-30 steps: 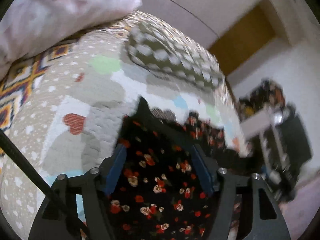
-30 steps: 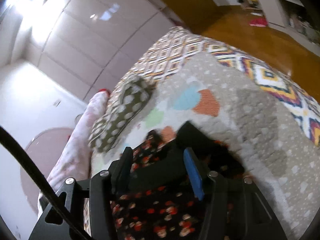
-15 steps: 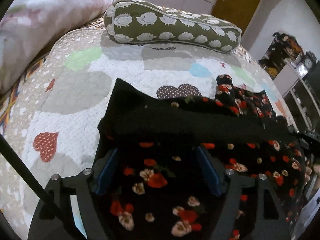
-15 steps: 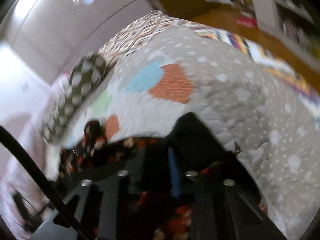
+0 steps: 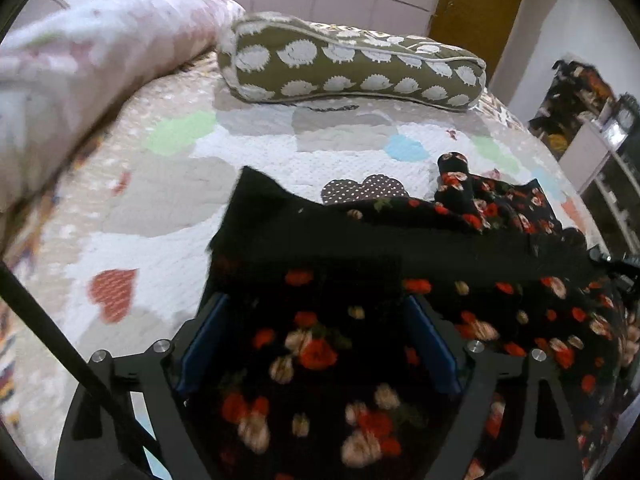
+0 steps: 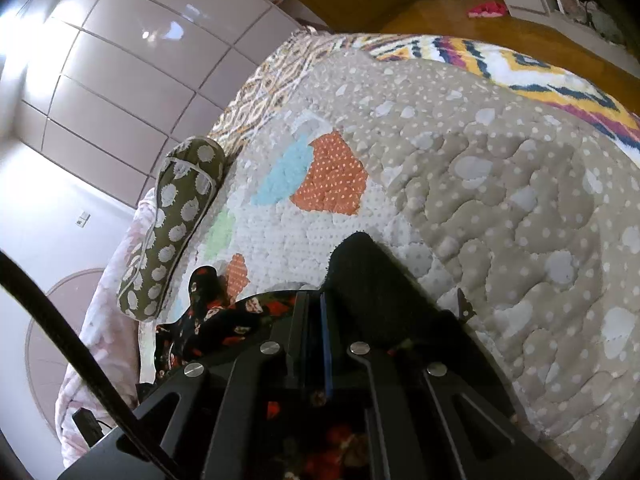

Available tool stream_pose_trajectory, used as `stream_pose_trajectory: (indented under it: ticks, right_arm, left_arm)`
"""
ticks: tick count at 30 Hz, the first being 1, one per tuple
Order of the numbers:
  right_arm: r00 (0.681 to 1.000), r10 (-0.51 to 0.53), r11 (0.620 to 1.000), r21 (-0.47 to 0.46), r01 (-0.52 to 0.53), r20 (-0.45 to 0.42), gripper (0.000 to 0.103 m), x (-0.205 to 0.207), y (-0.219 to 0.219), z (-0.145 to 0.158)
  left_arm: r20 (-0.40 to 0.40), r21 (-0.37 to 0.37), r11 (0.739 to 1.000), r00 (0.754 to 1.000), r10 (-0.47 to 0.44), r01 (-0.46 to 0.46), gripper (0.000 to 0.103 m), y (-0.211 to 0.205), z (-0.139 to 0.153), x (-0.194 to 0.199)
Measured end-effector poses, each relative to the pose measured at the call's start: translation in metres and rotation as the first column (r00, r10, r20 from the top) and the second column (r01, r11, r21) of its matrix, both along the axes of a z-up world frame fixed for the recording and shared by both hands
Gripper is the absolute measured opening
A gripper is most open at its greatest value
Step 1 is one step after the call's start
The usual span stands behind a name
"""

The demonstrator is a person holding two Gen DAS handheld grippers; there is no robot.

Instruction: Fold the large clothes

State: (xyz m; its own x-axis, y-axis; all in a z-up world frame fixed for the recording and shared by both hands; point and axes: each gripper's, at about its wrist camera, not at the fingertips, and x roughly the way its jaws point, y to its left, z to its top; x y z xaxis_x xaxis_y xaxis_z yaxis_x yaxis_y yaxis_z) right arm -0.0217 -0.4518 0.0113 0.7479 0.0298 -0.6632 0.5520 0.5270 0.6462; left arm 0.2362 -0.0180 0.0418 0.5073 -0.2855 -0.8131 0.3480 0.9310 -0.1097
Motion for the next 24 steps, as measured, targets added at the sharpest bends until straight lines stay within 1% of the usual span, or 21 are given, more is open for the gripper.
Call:
stream_pose_trajectory:
  ticks: [1,2,3,4,5,6,7,9,11,12,13,14,15,16,17,18,20,22,24]
  right_arm:
    - [0.998,0.023,0.999,-0.036,-0.025,-0.058,0.002,0.005,0.003,0.01]
    - [0.992,0.047,0.992,-0.113,-0.06,-0.119,0.008,0.009,0.011,0.026]
    - [0.986,0.056,0.978,-0.191,-0.085,-0.154,0.013,0.01,0.02,0.041]
    - [0.981,0.071,0.945,-0.304,-0.124,-0.18,0.03,0.009,0.036,0.066]
    - [0.98,0.085,0.923,-0.357,-0.146,-0.182,0.046,0.006,0.047,0.081]
    - [0.979,0.101,0.902,-0.399,-0.164,-0.175,0.049,0.003,0.059,0.095]
    - [0.981,0.118,0.884,-0.432,-0.175,-0.156,0.049,-0.003,0.073,0.11]
    - [0.981,0.171,0.865,-0.464,-0.193,-0.089,0.049,-0.015,0.104,0.136]
    - [0.974,0.224,0.851,-0.485,-0.202,-0.013,0.051,-0.025,0.134,0.151]
    - [0.969,0.246,0.85,-0.483,-0.212,0.005,0.053,-0.026,0.145,0.152]
    - [0.958,0.286,0.857,-0.455,-0.243,0.026,0.055,-0.024,0.163,0.15]
    - [0.951,0.307,0.866,-0.423,-0.267,0.028,0.055,-0.021,0.173,0.145]
    - [0.944,0.328,0.876,-0.382,-0.294,0.025,0.055,-0.016,0.182,0.139]
    - [0.932,0.361,0.886,-0.322,-0.335,0.022,0.055,-0.009,0.194,0.127]
    - [0.921,0.388,0.886,-0.284,-0.367,0.018,0.055,-0.003,0.204,0.116]
    - [0.914,0.406,0.884,-0.26,-0.389,0.012,0.054,0.002,0.213,0.108]
    - [0.903,0.429,0.884,-0.206,-0.418,0.007,0.047,0.014,0.229,0.083]
    - [0.912,0.409,0.894,-0.19,-0.405,-0.02,0.047,0.021,0.235,0.061]
    - [0.927,0.371,0.917,-0.136,-0.376,-0.059,0.045,0.028,0.229,0.031]
  left_arm:
    - [0.006,0.003,1.0,1.0,0.0,0.0,0.087,0.002,0.008,-0.007]
    - [0.019,-0.003,1.0,1.0,-0.005,0.006,0.087,0.005,0.019,-0.018]
    - [0.038,-0.017,1.0,0.999,-0.009,0.01,0.087,0.011,0.031,-0.031]
    - [0.052,-0.03,0.999,0.999,-0.011,0.012,0.087,0.016,0.042,-0.043]
    - [0.061,-0.042,0.999,0.998,-0.011,0.014,0.087,0.022,0.05,-0.054]
    - [0.067,-0.057,0.998,0.998,-0.008,0.012,0.087,0.029,0.059,-0.069]
    - [0.068,-0.073,0.997,0.998,-0.002,0.007,0.087,0.038,0.066,-0.084]
    - [0.062,-0.095,0.995,0.998,0.009,-0.003,0.087,0.05,0.072,-0.108]
    - [0.045,-0.127,0.992,0.999,0.017,-0.011,0.087,0.065,0.074,-0.137]
    - [0.036,-0.142,0.99,0.999,0.02,-0.014,0.087,0.072,0.072,-0.151]
    - [0.032,-0.149,0.989,0.999,0.023,-0.018,0.087,0.076,0.07,-0.159]
    - [0.024,-0.154,0.988,0.999,0.029,-0.025,0.087,0.083,0.066,-0.176]
    - [0.019,-0.153,0.988,0.999,0.033,-0.03,0.087,0.087,0.062,-0.186]
    - [0.012,-0.151,0.988,0.999,0.038,-0.035,0.087,0.09,0.058,-0.195]
    - [-0.002,-0.149,0.988,0.999,0.046,-0.046,0.087,0.096,0.052,-0.208]
    - [-0.012,-0.149,0.988,0.999,0.048,-0.049,0.087,0.099,0.049,-0.215]
    - [-0.039,-0.146,0.988,0.998,0.046,-0.051,0.087,0.106,0.04,-0.232]
    - [-0.05,-0.144,0.988,0.998,0.05,-0.056,0.087,0.111,0.035,-0.243]
    - [-0.063,-0.146,0.987,0.996,0.06,-0.068,0.087,0.117,0.032,-0.252]
